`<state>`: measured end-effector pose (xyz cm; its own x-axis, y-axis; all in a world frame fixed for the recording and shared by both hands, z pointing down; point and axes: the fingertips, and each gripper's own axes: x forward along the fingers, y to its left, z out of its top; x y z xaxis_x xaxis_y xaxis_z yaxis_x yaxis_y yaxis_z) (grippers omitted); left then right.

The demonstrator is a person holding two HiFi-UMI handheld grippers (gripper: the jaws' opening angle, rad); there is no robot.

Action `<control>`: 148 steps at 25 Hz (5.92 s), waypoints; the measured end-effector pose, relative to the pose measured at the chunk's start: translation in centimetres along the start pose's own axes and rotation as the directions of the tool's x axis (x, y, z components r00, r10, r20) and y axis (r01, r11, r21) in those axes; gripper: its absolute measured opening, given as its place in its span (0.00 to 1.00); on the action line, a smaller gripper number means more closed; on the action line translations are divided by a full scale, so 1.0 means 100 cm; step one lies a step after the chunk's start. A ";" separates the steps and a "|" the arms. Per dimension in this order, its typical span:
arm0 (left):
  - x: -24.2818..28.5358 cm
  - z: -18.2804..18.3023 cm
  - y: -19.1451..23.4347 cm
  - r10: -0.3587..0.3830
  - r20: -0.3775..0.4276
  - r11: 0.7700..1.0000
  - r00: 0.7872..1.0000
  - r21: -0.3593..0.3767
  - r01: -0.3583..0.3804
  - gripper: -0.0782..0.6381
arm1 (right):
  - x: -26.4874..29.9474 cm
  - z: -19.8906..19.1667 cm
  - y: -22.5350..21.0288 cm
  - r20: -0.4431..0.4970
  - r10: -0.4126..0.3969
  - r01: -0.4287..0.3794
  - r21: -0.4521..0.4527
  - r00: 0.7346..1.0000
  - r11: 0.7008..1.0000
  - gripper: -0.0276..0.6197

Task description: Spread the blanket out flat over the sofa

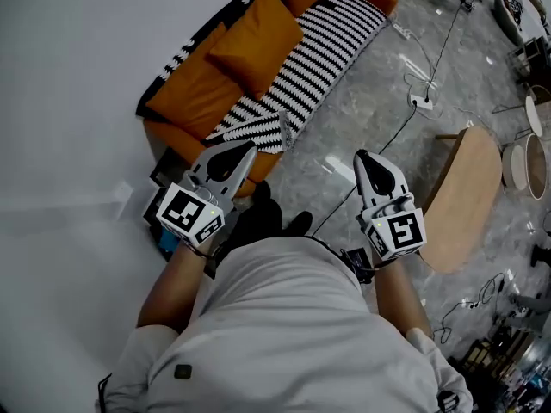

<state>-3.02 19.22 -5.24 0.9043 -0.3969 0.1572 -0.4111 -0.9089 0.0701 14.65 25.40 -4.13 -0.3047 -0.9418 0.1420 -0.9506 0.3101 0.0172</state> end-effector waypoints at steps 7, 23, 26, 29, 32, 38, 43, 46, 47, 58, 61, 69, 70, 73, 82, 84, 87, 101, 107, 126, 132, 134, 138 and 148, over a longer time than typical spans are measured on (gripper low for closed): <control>0.035 -0.026 0.056 0.016 -0.034 0.999 0.999 -0.035 -0.017 0.12 | 0.066 -0.030 -0.023 -0.065 0.035 -0.033 0.020 0.997 0.999 0.09; 0.128 -0.167 0.230 -0.072 -0.210 0.983 0.975 -0.178 0.035 0.12 | 0.284 -0.210 -0.055 -0.361 0.140 -0.095 0.140 0.922 0.986 0.09; 0.142 -0.209 0.253 -0.102 -0.236 0.976 0.966 -0.210 0.052 0.12 | 0.322 -0.261 -0.054 -0.404 0.161 -0.110 0.146 0.901 0.983 0.09; 0.158 -0.252 0.272 -0.121 -0.253 0.973 0.960 -0.223 0.064 0.12 | 0.362 -0.317 -0.052 -0.433 0.200 -0.141 0.164 0.879 0.976 0.12; 0.172 -0.295 0.285 -0.142 -0.281 0.963 0.949 -0.259 0.067 0.12 | 0.390 -0.372 -0.047 -0.471 0.249 -0.170 0.205 0.846 0.964 0.22; 0.194 -0.376 0.313 -0.150 -0.322 0.947 0.935 -0.320 0.042 0.12 | 0.437 -0.469 -0.050 -0.525 0.317 -0.231 0.224 0.790 0.947 0.27; 0.193 -0.425 0.325 -0.168 -0.342 0.928 0.925 -0.372 0.031 0.12 | 0.467 -0.540 -0.046 -0.589 0.373 -0.299 0.224 0.717 0.928 0.30; 0.193 -0.463 0.329 -0.179 -0.384 0.921 0.906 -0.389 0.017 0.12 | 0.486 -0.588 -0.043 -0.617 0.395 -0.341 0.211 0.681 0.916 0.30; 0.192 -0.477 0.330 -0.182 -0.401 0.916 0.898 -0.400 0.007 0.12 | 0.491 -0.605 -0.041 -0.627 0.403 -0.355 0.208 0.667 0.911 0.30; 0.193 -0.510 0.347 -0.119 -0.360 0.896 0.925 -0.440 -0.056 0.12 | 0.506 -0.707 -0.027 -0.764 0.444 -0.518 0.169 0.468 0.838 0.30; 0.193 -0.511 0.346 -0.112 -0.361 0.893 0.926 -0.445 -0.065 0.12 | 0.505 -0.711 -0.025 -0.774 0.426 -0.524 0.144 0.469 0.839 0.28; 0.188 -0.512 0.336 -0.102 -0.375 0.897 0.922 -0.435 -0.078 0.12 | 0.492 -0.704 -0.015 -0.779 0.380 -0.544 0.060 0.499 0.837 0.10; 0.187 -0.509 0.334 -0.097 -0.374 0.899 0.922 -0.430 -0.080 0.12 | 0.489 -0.697 -0.015 -0.771 0.380 -0.540 0.055 0.512 0.840 0.10; 0.183 -0.500 0.327 -0.075 -0.376 0.910 0.924 -0.405 -0.091 0.12 | 0.472 -0.674 -0.011 -0.743 0.386 -0.528 0.052 0.547 0.848 0.10; 0.160 -0.518 0.287 0.008 -0.395 0.916 0.918 -0.366 -0.165 0.12 | 0.379 -0.658 0.035 -0.673 0.443 -0.559 0.054 0.592 0.828 0.10; 0.152 -0.520 0.277 0.022 -0.397 0.917 0.917 -0.357 -0.177 0.12 | 0.360 -0.654 0.052 -0.661 0.463 -0.582 0.049 0.591 0.812 0.10; 0.145 -0.504 0.283 0.059 -0.388 0.921 0.920 -0.335 -0.200 0.12 | 0.342 -0.638 0.069 -0.659 0.479 -0.613 0.034 0.580 0.789 0.10; 0.133 -0.502 0.296 0.107 -0.375 0.911 0.921 -0.334 -0.242 0.12 | 0.268 -0.704 0.186 -0.717 0.603 -0.800 0.106 0.350 0.590 0.10; 0.141 -0.509 0.307 0.094 -0.366 0.913 0.926 -0.340 -0.227 0.12 | 0.268 -0.764 0.205 -0.769 0.577 -0.833 0.108 0.277 0.543 0.10; 0.138 -0.515 0.294 0.073 -0.360 0.917 0.930 -0.341 -0.204 0.12 | 0.281 -0.819 0.211 -0.815 0.554 -0.779 0.233 0.169 0.582 0.26; 0.129 -0.449 0.274 0.092 -0.328 0.932 0.940 -0.303 -0.197 0.12 | 0.281 -0.736 0.179 -0.790 0.566 -0.724 0.246 0.236 0.645 0.31; 0.129 -0.417 0.254 0.091 -0.323 0.939 0.942 -0.288 -0.190 0.12 | 0.277 -0.690 0.157 -0.777 0.556 -0.688 0.231 0.295 0.688 0.31; 0.137 -0.361 0.218 0.117 -0.284 0.948 0.952 -0.254 -0.192 0.12 | 0.274 -0.600 0.095 -0.735 0.521 -0.612 0.184 0.434 0.769 0.31; 0.097 -0.197 0.182 0.151 -0.151 0.978 0.977 -0.124 -0.170 0.12 | 0.255 -0.317 0.047 -0.526 0.480 -0.512 0.097 0.702 0.854 0.21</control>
<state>-4.02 1.36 16.94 0.8040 -0.5057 0.3129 -0.5701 -0.8051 0.1638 4.31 6.92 30.93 -0.6384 -0.4437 0.6289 -0.6615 0.7341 -0.1536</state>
